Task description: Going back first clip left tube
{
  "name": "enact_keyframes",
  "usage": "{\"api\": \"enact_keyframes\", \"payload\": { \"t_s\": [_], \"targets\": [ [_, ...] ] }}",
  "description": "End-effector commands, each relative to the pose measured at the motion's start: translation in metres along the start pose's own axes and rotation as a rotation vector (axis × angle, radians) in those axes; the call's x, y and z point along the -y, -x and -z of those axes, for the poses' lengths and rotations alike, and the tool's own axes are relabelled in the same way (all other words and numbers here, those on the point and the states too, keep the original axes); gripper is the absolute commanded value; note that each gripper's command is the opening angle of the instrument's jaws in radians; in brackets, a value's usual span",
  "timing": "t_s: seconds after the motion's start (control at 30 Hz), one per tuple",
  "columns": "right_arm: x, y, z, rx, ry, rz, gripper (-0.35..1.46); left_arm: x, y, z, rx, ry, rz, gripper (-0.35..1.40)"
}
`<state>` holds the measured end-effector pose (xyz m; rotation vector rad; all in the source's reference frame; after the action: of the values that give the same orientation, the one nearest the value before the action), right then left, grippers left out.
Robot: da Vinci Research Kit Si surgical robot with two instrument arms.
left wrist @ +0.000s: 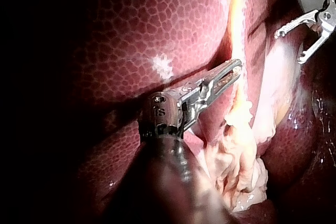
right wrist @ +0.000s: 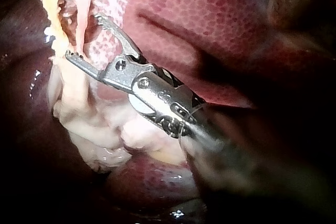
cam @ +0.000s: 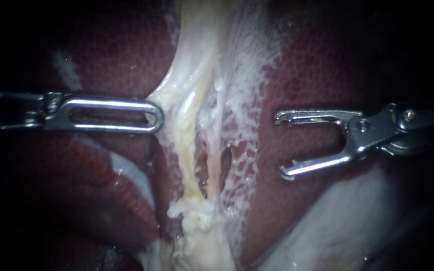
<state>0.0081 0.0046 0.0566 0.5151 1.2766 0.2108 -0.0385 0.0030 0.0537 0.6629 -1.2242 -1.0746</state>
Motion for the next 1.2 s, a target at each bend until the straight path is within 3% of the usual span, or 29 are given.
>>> {"api": "enact_keyframes", "payload": {
  "t_s": [0.03, 0.37, 1.2],
  "targets": [
    [0.0, 0.0, 0.0, 0.0, 0.0, -0.001, 0.6, -0.0002, -0.0002, -0.0002, 0.0, 0.001, -0.002, -0.35],
    [0.0001, 0.0, -0.0001, 0.0, 0.0, 0.0, 0.6, -0.0032, -0.0044, -0.0037, 0.002, 0.0, -0.018, -0.35],
    [0.0003, 0.0001, -0.0001, 0.0, 0.001, 0.001, 0.6, -0.003, -0.0042, -0.0046, 0.002, 0.001, -0.016, -0.35]
  ]
}}
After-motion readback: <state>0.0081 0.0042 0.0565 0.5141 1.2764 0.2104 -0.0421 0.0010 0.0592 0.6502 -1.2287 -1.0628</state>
